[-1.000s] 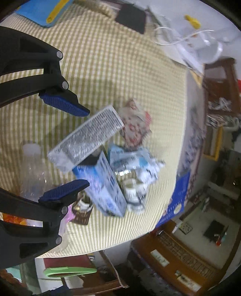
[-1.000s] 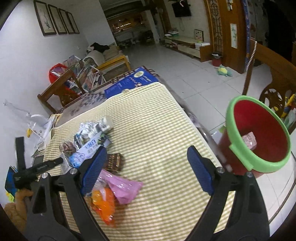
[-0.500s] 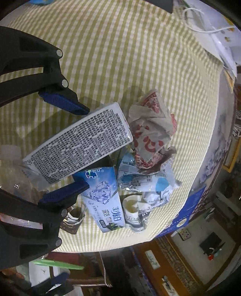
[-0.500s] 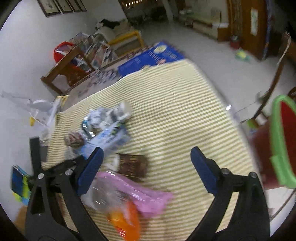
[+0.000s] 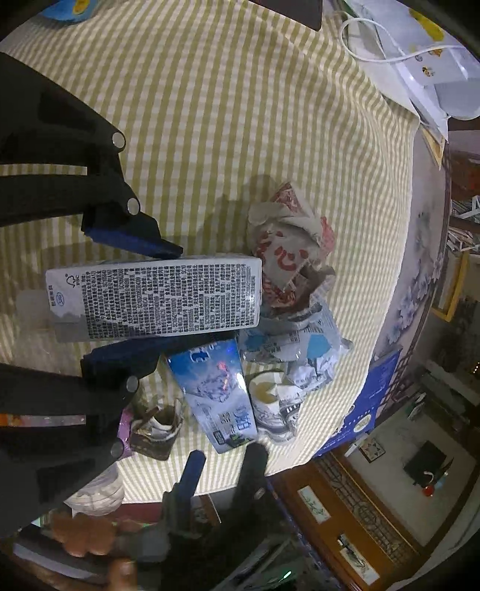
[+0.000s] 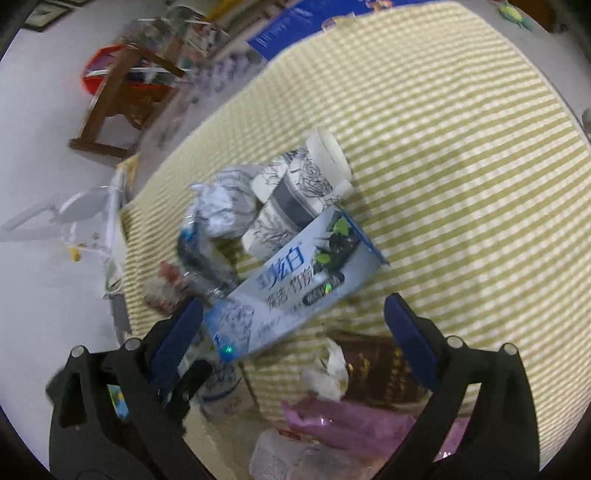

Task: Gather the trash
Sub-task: 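Return to the table and grasp the white carton with the left gripper, then grasp the blue toothpaste box with the right gripper while the left holds the white carton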

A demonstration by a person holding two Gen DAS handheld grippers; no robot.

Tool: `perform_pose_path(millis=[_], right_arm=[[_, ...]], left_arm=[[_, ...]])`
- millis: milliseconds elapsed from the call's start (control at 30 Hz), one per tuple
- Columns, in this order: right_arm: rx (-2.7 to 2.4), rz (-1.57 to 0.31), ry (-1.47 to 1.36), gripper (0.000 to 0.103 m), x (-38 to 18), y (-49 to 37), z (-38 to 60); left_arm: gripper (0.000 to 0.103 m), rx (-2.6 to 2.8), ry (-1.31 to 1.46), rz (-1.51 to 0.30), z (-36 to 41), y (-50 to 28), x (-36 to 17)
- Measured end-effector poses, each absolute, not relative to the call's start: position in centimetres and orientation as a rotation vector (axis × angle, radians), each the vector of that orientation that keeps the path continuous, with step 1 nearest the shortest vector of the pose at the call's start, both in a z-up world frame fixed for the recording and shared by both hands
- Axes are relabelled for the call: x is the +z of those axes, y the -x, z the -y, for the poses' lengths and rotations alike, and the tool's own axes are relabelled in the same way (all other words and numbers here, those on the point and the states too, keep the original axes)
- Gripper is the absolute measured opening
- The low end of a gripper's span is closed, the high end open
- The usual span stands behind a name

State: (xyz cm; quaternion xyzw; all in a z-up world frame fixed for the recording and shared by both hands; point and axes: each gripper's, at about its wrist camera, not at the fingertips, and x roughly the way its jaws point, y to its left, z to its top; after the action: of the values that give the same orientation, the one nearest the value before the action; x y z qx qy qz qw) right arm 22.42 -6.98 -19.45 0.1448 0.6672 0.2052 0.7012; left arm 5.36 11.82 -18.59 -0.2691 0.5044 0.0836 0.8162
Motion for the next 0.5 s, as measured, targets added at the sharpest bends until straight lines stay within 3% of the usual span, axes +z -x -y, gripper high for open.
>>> perform_pose_path(millis=[200, 367, 500], right_arm=[[0.43, -1.597, -0.224, 0.098, -21.6, -23.5, 3.5], [0.482, -1.559, -0.041, 0.098, -21.9, -23.2, 1.0], [0.55, -1.519, -0.016, 0.087, -21.4, -23.0, 1.5]], left_arm=[[0.04, 0.172, 0.573, -1.071, -12.1, -5.3, -18.6], [0.042, 0.168, 0.587, -1.071, -12.4, -5.6, -18.8], [0.042, 0.17, 0.591, -1.07, -12.6, -5.8, -18.9]])
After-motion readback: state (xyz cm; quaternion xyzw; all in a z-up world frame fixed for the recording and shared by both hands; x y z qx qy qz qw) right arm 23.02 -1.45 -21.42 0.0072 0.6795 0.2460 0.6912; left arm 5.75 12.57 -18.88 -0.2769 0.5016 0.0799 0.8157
